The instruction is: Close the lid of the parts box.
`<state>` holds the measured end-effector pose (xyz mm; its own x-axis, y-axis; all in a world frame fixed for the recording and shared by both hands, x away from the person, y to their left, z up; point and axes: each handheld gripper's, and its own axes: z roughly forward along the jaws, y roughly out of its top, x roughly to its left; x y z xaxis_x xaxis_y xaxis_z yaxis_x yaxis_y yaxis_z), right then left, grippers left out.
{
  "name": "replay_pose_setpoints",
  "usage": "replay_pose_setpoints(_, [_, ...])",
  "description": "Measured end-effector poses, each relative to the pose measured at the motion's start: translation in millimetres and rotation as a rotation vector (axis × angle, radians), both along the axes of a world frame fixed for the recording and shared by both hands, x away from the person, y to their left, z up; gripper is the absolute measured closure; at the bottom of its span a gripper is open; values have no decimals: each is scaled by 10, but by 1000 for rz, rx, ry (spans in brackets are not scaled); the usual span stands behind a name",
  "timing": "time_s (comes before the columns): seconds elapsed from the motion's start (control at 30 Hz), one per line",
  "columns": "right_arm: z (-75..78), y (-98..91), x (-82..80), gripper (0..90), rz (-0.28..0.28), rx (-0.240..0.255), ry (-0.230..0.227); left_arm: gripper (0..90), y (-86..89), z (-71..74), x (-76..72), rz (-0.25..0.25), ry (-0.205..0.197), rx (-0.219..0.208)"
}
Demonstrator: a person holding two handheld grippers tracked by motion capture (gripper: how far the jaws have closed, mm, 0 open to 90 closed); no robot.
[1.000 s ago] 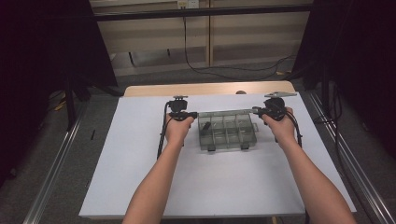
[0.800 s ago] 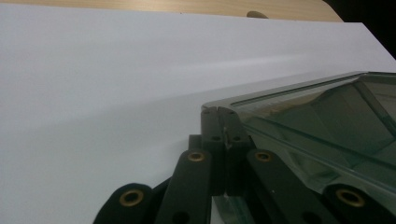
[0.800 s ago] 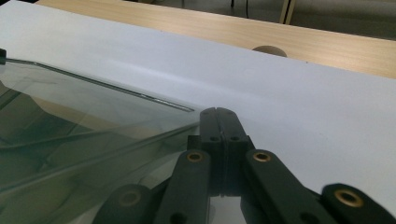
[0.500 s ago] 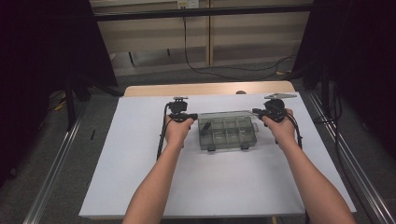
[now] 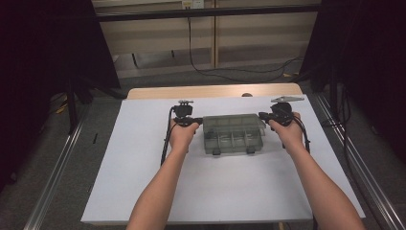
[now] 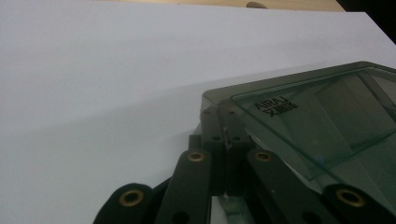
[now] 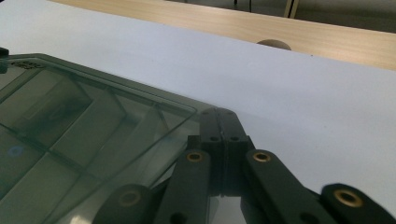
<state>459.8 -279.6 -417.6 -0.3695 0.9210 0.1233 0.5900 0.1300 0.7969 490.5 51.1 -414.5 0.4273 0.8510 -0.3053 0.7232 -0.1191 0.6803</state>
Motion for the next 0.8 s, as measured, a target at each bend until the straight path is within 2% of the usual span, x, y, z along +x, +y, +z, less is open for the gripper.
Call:
replay_pose_setpoints(0.53, [-51, -4, -10, 900, 1, -3, 18, 900, -15, -38, -8, -1, 2, 4])
replay_pose_setpoints(0.8, [-82, -12, -26, 900, -6, 16, 21, 900, -22, -51, -3, -2, 0, 15])
